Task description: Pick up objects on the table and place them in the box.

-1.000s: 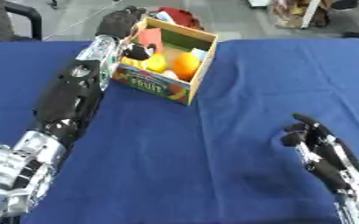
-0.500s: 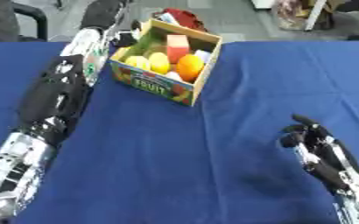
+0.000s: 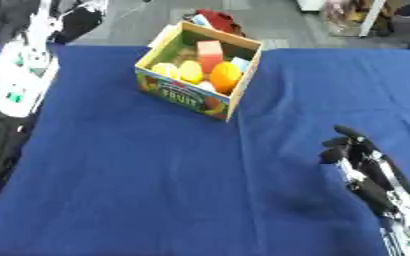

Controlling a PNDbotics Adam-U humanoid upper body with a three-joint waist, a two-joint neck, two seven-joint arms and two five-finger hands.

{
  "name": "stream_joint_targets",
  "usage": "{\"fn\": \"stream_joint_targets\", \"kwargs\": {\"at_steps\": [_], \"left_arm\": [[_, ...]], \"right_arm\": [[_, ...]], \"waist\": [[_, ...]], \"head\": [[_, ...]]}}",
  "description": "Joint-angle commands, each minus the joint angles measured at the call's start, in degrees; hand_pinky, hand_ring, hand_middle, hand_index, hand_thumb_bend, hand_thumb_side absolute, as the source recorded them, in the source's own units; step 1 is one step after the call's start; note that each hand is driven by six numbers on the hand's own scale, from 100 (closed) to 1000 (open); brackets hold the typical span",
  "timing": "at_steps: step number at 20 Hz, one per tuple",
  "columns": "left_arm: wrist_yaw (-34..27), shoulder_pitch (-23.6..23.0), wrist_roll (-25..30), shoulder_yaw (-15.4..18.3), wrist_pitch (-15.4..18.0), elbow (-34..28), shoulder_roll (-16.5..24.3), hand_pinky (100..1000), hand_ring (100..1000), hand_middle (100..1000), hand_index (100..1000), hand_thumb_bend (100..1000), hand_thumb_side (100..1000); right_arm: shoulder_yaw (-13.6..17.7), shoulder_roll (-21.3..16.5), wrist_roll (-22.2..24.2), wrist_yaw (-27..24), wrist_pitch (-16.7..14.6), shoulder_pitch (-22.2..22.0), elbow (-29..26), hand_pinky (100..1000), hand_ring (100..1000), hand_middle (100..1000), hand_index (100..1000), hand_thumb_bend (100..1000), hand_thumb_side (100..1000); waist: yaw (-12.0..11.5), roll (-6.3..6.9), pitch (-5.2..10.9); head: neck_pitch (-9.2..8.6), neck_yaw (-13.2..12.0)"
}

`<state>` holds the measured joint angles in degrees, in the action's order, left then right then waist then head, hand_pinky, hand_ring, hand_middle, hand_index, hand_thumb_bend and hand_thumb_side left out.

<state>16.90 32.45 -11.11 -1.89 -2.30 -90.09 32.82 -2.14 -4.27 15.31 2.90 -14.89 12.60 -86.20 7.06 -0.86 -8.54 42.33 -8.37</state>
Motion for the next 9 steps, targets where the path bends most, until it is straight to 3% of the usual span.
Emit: {"fn": "stream_joint_targets", "kwargs": {"at_steps": [1, 9], "left_arm": [[-6.6, -4.4, -0.9, 1.9, 0.5, -8.9, 0.9, 739, 634, 666, 822, 100, 499], [-11.3, -18.2, -4.1, 3.9, 3.2, -16.5, -7.4, 737, 632, 663, 812, 100, 618]], "right_arm": [[0.4, -0.7, -0.2, -0.7, -0.1, 0.8, -1.7, 646, 635, 662, 902, 100, 416], [0.4, -0.3, -0.2, -1.3, -0.1, 1.1, -2.5, 646, 635, 663, 905, 100, 430]], "waist": [[-0.2, -0.56, 0.26], [-0.8, -1.31, 0.08]], "head": [[0.46, 0.1], [1.75, -0.6]]}}
